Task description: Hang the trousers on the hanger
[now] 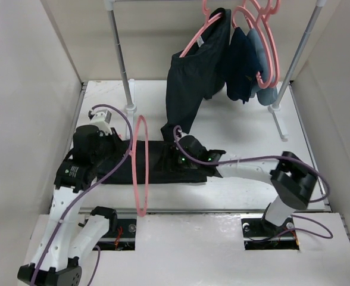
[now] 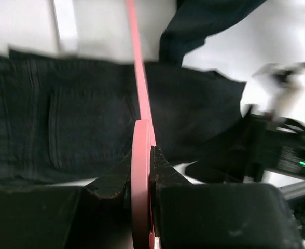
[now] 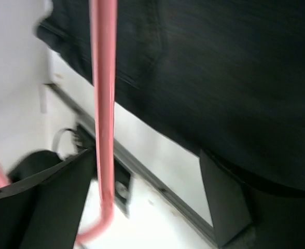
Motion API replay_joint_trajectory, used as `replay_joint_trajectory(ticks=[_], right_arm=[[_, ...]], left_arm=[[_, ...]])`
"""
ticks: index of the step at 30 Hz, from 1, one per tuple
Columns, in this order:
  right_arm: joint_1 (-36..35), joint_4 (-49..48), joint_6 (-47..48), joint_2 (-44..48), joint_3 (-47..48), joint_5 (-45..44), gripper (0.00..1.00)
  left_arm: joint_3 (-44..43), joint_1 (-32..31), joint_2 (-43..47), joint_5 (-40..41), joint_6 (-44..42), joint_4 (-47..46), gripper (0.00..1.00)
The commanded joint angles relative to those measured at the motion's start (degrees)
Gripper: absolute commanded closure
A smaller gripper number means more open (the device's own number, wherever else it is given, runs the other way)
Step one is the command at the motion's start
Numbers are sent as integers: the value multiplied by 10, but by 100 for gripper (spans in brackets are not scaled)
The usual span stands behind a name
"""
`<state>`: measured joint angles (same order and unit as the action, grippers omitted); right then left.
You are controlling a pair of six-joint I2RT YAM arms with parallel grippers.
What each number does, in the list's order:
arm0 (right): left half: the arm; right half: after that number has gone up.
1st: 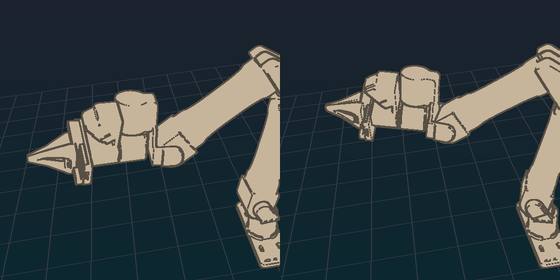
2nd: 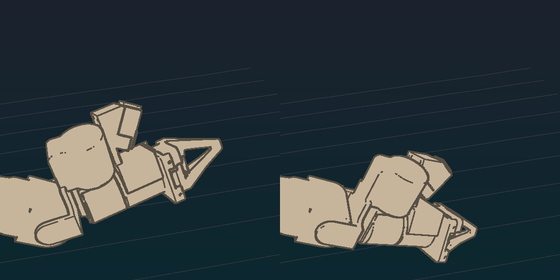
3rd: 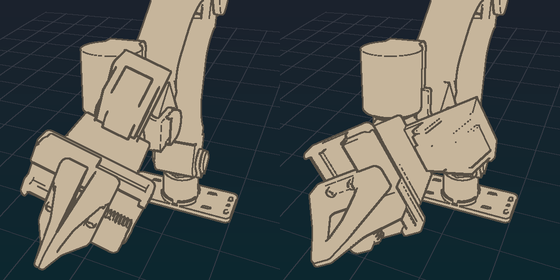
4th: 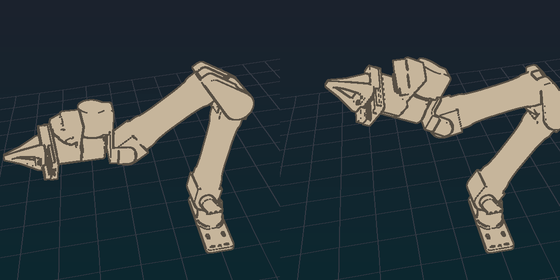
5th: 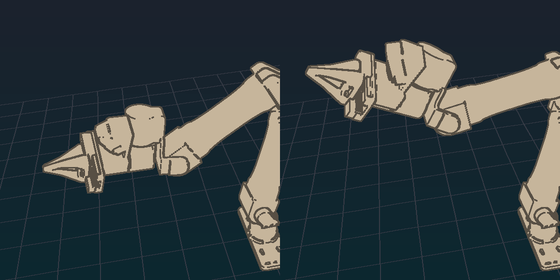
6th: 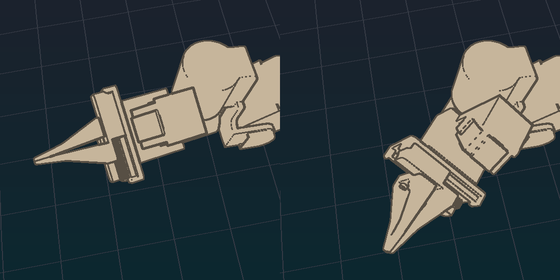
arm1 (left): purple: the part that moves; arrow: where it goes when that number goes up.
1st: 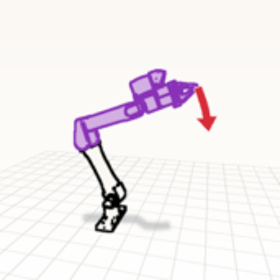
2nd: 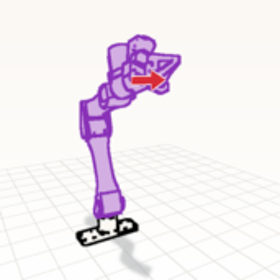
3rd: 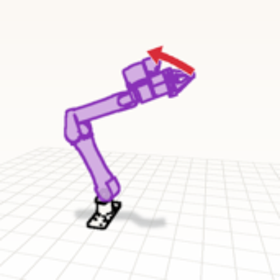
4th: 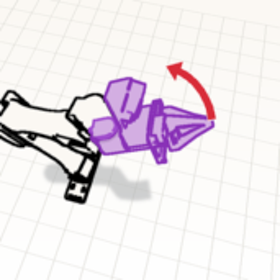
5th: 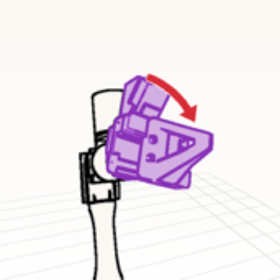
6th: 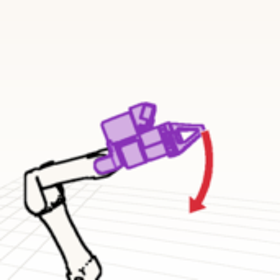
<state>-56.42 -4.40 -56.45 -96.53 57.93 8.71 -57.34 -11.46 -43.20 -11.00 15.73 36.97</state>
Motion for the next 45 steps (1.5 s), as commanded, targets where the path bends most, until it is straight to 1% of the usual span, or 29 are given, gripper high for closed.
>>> replay_joint_trajectory(ticks=[1,3,4,6,7,8,9,11,13,16,18,21,22,25,26,27,28,30,31,33,34,35,37,38,39,40,41,42,45], right_arm=[[5,144,63,96,-11,-66,11],[5,210,71,130,-23,-109,11],[5,235,71,163,-23,-126,11],[5,288,65,194,-37,-184,6],[5,337,54,224,-44,-205,4],[5,354,30,238,-53,-221,0],[18,364,22,251,-65,-238,0],[38,364,10,267,-108,-238,0],[78,343,10,267,-148,-206,0],[118,283,10,210,-164,-160,0],[126,247,10,161,-171,-148,2],[126,206,16,119,-156,-124,25],[126,195,22,119,-156,-115,46],[126,154,22,112,-156,-91,68],[131,146,22,120,-156,-80,84],[137,141,22,125,-156,-80,94],[137,141,34,139,-156,-80,100],[126,135,55,157,-138,-80,100],[113,135,69,167,-110,-88,100],[72,135,122,181,-64,-132,100],[29,135,143,173,-1,-142,100],[8,159,185,139,36,-149,100],[-44,183,223,88,113,-150,100],[-54,190,238,61,174,-138,100],[-61,180,249,16,194,-123,100],[-62,168,249,-3,206,-86,100],[-62,151,249,-19,206,-71,100],[-62,118,249,-47,206,-61,100],[-62,103,249,-92,212,-40,100]], left_arm=[[36,6,-16,0,72,-6,100],[48,11,-22,-16,99,-29,100],[54,11,-22,-29,118,-43,100],[66,11,-29,-57,126,-80,100],[66,11,-39,-57,131,-88,100],[66,11,-44,-52,131,-88,100],[66,5,-51,-23,131,-81,100],[72,5,-64,-11,131,-75,100],[80,5,-69,-11,118,-80,100],[94,-10,-64,7,113,-81,100],[100,-15,-52,7,113,-81,100],[116,-15,-45,12,113,-81,100],[123,-15,-38,12,113,-81,100],[137,-15,-33,6,113,-81,100],[137,-15,-27,6,113,-87,100],[137,-15,-27,6,113,-87,100],[137,-15,-27,6,113,-87,100],[137,-15,-27,1,113,-92,100],[137,-15,-27,1,113,-92,100],[137,-15,-27,1,113,-92,100],[137,-15,-27,-4,113,-92,100],[137,-15,-27,-4,113,-92,100],[143,-15,-27,-4,113,-97,100],[143,-15,-32,-4,113,-97,100],[143,-15,-32,-4,113,-97,100],[143,-15,-32,-4,113,-97,100],[143,-15,-32,-4,113,-97,100],[143,-15,-32,-4,113,-97,100],[137,-15,-27,-4,113,-91,100]])
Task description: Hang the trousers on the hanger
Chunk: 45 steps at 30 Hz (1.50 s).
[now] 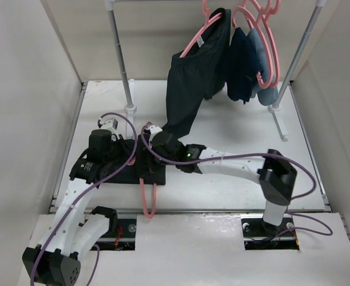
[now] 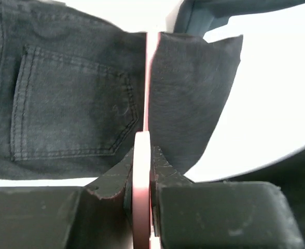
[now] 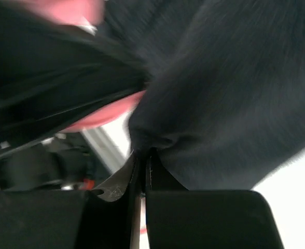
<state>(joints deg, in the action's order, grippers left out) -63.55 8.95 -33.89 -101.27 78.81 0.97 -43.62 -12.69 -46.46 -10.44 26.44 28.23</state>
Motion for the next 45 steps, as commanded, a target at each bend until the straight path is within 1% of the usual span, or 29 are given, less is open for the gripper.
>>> replay_joint_trajectory(ticks=[1,2,5,6,7,9,13,15,17,18,19,22,23,26,27,28,29,31,32,33,35,36,37,38,39,41,42,43,45], right_arm=[[10,-39,23,-72,3,50,100],[15,-45,23,-84,3,70,100],[21,-85,1,-109,-14,88,100],[29,-103,-8,-109,-25,102,100],[35,-148,-20,-109,-55,108,100],[35,-183,-35,-127,-73,126,100],[35,-189,-23,-202,-34,176,100],[35,-189,-23,-229,-12,187,100],[35,-189,-17,-229,-6,187,100],[35,-189,-17,-229,-6,187,96],[35,-184,-8,-222,-14,187,86],[35,-139,20,-177,-35,158,63],[35,-123,27,-160,-41,140,52],[35,-55,57,-76,-59,106,41],[35,-21,69,-38,-65,81,40],[35,-2,69,-38,-65,69,38],[35,18,81,-8,-65,59,38],[35,50,92,10,-50,54,37],[35,72,97,15,-50,54,41],[35,72,97,21,-45,54,57],[40,62,97,21,-39,54,83],[40,48,76,21,-39,46,94],[40,28,65,21,-39,38,100],[55,3,55,15,-39,38,100],[61,-49,33,-6,-31,38,100],[71,-83,21,-47,-3,54,100],[79,-89,15,-73,46,54,100],[79,-102,-4,-130,70,59,100],[96,-144,-34,-188,125,105,100]], left_arm=[[-6,-3,6,-10,5,2,100],[-6,-3,6,-4,5,2,100],[-27,-3,6,2,-1,17,100],[-33,-3,6,2,-2,25,100],[-40,-3,6,9,-8,31,100],[-57,-3,1,9,-13,38,100],[-76,-3,-7,14,-18,43,100],[-89,-3,-12,14,-24,48,100],[-114,-3,-12,-6,-24,48,100],[-119,-3,-12,-12,-24,48,100],[-119,-3,-12,-12,-24,48,100],[-119,-3,-12,-3,-24,53,100],[-108,-3,-12,9,-29,59,100],[-84,-3,-7,28,-29,59,100],[-84,-3,-7,28,-29,59,100],[-78,-3,-7,28,-29,59,100],[-78,-3,-7,28,-29,59,100],[-78,-3,-7,28,-29,59,100],[-78,-3,-7,28,-29,59,100],[-78,-3,-7,28,-29,59,100],[-78,-3,-7,28,-29,59,100],[-78,-3,-7,28,-29,59,100],[-78,-3,-7,28,-29,59,100],[-78,-3,-7,28,-29,64,100],[-78,-3,-7,28,-29,64,100],[-78,-3,-12,21,-29,64,100],[-78,-3,-17,21,-35,64,100],[-84,-3,-17,15,-41,64,100],[-84,-3,-17,8,-47,64,100]])
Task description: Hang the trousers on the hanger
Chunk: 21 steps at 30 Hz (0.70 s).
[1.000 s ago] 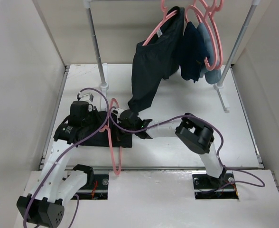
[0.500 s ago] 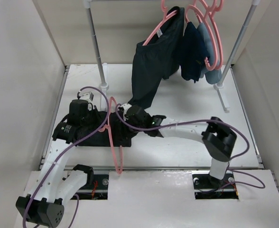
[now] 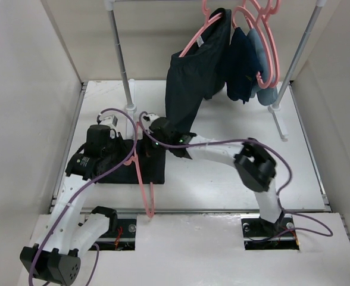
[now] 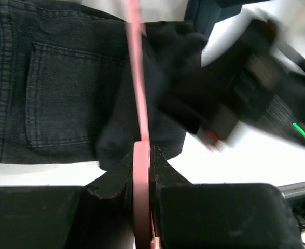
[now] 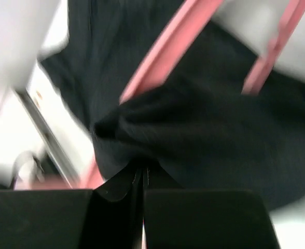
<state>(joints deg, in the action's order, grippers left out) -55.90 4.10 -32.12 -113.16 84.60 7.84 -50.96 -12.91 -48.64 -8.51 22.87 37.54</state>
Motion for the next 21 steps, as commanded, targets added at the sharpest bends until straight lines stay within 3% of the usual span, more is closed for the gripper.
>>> replay_joint_trajectory(ticks=[1,3,4,6,12,16,21], right_arm=[[19,-155,-78,-131,88,71,100],[12,-164,-101,-193,150,146,100],[6,-164,-107,-215,191,156,100],[-6,-164,-112,-235,185,146,100],[9,-163,-57,-78,-6,116,98],[9,-64,4,19,-29,92,60],[9,24,21,90,-81,77,42]], left_arm=[[-11,-1,-1,-20,-12,-29,100],[-11,-1,-7,-32,-19,-35,100],[-11,4,-12,-32,-19,-35,100],[-23,4,-17,-32,-24,-41,100],[-48,4,-17,-19,-36,-46,100],[-48,4,-17,-13,-36,-46,100],[-48,4,-12,-3,-31,-46,100]])
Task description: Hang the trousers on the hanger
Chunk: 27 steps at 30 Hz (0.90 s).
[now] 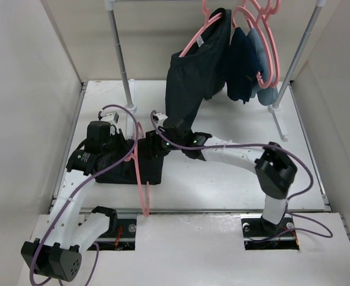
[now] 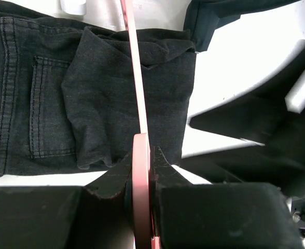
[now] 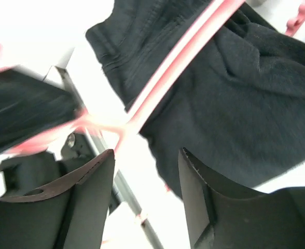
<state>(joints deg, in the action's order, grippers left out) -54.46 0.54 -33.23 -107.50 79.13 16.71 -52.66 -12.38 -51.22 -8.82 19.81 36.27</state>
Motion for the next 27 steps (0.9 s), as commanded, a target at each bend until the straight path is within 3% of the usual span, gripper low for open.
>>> replay_joint_trajectory(ticks=[1,6,12,14,15,16,17,18,20,22,24,27], right_arm=[[-6,65,32,52,-35,-12,41],[-42,65,39,45,-10,25,32],[-61,58,-6,-58,85,47,30],[-61,53,-18,-73,96,53,37],[-61,31,-29,-78,96,64,45],[-61,24,-36,-78,96,70,74],[-61,16,-41,-83,96,81,88],[-61,0,-47,-83,87,86,99],[-54,-39,-78,-61,54,101,100],[-34,-133,-128,-30,-23,122,100],[-13,-195,-161,-15,-72,151,100],[0,-288,-205,-4,-133,176,100]], left_arm=[[-31,-1,14,0,0,-33,100],[-31,-1,14,-5,0,-33,100],[-36,-1,9,-5,0,-33,100],[-36,-1,9,-11,0,-33,100],[-36,-1,9,-11,0,-33,100],[-36,-1,15,-20,0,-39,92],[-36,-1,15,-40,-6,-44,59],[-36,-1,15,-57,-13,-45,38],[-59,-1,15,-96,-40,-51,0],[-102,-1,15,-89,-70,-44,0],[-184,-1,21,-21,-86,-31,0],[-238,-1,55,52,-86,-58,0]])
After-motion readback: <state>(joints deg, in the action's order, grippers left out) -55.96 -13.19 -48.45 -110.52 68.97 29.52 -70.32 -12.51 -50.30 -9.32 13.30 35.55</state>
